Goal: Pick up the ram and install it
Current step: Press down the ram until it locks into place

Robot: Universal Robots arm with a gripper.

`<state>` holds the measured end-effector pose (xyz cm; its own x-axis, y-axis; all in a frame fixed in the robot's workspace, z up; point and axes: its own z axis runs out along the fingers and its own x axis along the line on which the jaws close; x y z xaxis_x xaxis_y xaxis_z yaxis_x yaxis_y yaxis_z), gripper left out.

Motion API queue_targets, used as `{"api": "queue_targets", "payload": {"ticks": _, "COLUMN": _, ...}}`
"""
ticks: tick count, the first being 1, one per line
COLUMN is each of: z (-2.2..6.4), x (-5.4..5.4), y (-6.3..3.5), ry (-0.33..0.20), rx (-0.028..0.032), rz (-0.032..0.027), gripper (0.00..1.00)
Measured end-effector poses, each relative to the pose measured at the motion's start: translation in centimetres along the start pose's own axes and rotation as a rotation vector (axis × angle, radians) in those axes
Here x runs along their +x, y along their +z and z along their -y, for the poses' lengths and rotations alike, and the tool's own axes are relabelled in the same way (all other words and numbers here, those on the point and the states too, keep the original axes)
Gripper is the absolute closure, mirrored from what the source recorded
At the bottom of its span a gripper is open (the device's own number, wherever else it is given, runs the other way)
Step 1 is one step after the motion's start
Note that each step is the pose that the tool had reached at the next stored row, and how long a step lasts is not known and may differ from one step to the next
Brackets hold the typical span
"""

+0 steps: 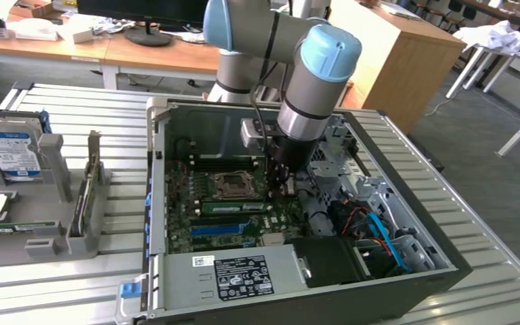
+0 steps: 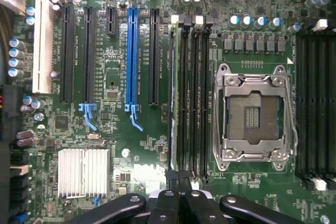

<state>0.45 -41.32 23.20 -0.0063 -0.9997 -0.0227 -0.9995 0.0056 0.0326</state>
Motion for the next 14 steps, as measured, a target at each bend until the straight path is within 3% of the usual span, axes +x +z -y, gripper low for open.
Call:
{"api": "queue_targets", "payload": {"ticks": 8, "z": -0.06, "x": 0.0, "y": -1.82, "ry": 0.0, "rx": 0.0, "rz": -0.0001, "gripper": 0.89}}
{"api": "queue_targets", "payload": {"ticks": 14, "z": -0.06, "x": 0.0, "y": -1.91, "ry": 0.0, "rx": 0.0, "rz": 0.0, "gripper": 0.89}}
